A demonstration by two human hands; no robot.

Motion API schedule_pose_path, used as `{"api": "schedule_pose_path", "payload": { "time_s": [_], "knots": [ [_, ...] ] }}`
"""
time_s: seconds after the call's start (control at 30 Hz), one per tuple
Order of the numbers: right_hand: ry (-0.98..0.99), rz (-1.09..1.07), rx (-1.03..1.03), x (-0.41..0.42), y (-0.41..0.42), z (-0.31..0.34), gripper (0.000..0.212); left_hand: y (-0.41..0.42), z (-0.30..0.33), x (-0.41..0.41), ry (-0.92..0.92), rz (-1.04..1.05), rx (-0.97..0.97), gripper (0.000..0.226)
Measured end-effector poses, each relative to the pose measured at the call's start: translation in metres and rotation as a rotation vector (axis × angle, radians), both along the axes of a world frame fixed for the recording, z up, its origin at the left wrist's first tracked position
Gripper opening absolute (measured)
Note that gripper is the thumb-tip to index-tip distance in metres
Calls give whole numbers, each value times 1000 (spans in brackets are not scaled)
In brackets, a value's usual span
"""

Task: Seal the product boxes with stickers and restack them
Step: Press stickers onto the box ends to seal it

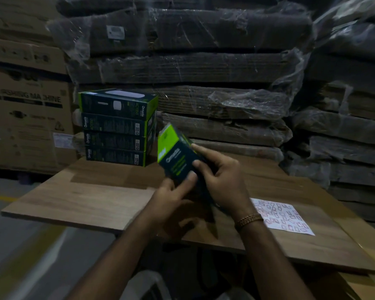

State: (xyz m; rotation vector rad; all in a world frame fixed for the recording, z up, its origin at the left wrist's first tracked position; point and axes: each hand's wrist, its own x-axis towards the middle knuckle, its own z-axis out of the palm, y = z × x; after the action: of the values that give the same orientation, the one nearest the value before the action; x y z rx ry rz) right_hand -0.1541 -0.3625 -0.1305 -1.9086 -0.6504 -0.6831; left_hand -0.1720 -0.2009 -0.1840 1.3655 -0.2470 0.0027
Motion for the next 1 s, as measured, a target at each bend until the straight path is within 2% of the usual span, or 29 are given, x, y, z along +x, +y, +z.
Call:
{"api": "schedule_pose_path", "payload": {
  "time_s": [0.07, 0.13, 0.2, 0.3, 0.37, 0.43, 0.47, 0.53, 0.63, 0.67, 0.73, 0.8, 0.93, 1.0],
  "knots": [
    [29, -22, -22, 2, 2, -11, 37, 3, -2, -2, 138, -81, -235, 70],
    [67, -24, -82, -1, 3, -20, 43, 9, -12, -1, 223, -61, -362, 80],
    [68, -34, -150, -3, 2, -30, 53, 14, -20, 5, 233, 28, -378, 89],
    [117, -93, -256, 0, -13, -46, 68, 22, -28, 13, 240, 126, -385, 86],
    [163, -243, -387, 5, -28, -59, 76, 26, -37, 18, 271, 193, -386, 75],
    [184, -339, -468, 6, -38, -75, 76, 29, -42, 21, 263, 283, -377, 55],
    [178, -348, -467, 6, -40, -83, 75, 31, -46, 24, 247, 342, -349, 50],
    [142, -353, -451, 7, -41, -94, 72, 35, -52, 28, 179, 449, -186, 55],
    [105, -373, -428, 5, -41, -104, 69, 39, -56, 24, 83, 534, 131, 88],
    [94, -379, -416, 3, -42, -107, 68, 39, -58, 24, 65, 557, 210, 93],
    [69, -384, -394, 2, -42, -111, 66, 38, -57, 22, 10, 627, 339, 77],
    [50, -389, -376, 1, -40, -115, 65, 36, -56, 20, -49, 659, 395, 65],
    [2, -413, -334, -1, -38, -123, 68, 29, -57, 18, -95, 684, 409, 67],
    [-1, -435, -251, -6, -38, -126, 80, 18, -57, 13, -126, 787, 444, 75]
  ]
}}
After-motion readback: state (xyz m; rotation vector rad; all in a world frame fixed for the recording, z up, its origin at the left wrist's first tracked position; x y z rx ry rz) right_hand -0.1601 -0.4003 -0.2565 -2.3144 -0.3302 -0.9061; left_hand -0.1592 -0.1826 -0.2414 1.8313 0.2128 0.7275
